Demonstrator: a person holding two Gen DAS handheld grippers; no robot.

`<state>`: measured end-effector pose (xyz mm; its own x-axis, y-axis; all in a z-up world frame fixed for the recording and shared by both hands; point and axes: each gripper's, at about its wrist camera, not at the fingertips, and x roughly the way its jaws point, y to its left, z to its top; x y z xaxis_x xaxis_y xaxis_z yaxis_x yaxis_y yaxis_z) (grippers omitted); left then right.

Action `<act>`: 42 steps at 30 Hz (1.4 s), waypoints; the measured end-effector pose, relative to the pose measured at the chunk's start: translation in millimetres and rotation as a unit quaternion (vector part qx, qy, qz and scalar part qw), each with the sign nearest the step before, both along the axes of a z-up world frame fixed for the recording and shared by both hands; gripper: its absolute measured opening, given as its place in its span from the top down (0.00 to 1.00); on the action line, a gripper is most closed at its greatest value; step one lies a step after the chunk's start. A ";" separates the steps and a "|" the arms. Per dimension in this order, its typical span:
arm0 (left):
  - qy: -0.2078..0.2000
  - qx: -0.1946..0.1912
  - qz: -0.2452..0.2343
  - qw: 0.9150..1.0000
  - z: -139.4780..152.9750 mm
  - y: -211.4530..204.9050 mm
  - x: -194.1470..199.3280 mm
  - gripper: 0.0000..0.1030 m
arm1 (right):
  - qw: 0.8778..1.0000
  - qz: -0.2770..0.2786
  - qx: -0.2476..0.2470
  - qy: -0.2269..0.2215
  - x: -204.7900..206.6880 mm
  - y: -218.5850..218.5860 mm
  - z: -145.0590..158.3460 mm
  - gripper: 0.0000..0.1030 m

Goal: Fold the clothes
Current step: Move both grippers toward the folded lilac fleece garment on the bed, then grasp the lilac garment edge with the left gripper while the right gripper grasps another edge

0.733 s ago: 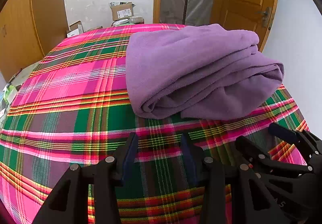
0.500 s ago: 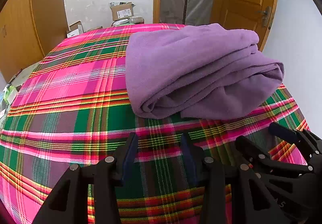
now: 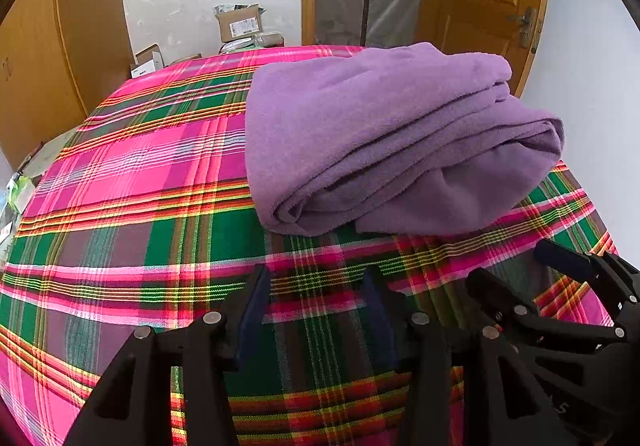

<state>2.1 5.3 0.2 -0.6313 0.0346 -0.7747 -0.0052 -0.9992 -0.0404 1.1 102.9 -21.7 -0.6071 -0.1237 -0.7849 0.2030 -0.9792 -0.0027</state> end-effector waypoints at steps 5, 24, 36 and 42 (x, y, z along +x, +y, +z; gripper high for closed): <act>0.003 0.020 -0.004 1.000 0.1 -4.7 -0.5 0.50 | 1.000 0.016 0.001 0.000 3.3 0.9 0.1 0.24; 0.107 -0.021 -0.135 0.985 67.3 18.9 -22.8 0.50 | 0.999 0.050 -0.003 -0.001 13.1 14.7 2.5 0.24; 0.085 -0.033 -0.196 0.976 65.2 48.9 -71.1 0.54 | 0.998 0.056 -0.010 -0.002 9.3 15.6 4.6 0.24; 0.065 -0.020 -0.195 0.979 61.4 40.6 -88.5 0.83 | 0.998 0.058 -0.009 -0.002 7.7 16.0 5.3 0.24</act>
<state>-86.4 45.9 61.6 -0.6702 0.2639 -0.6937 -0.3881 -0.9213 0.0246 8.8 118.9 -16.4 -0.5853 -0.2065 -0.7841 0.3149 -0.9490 0.0149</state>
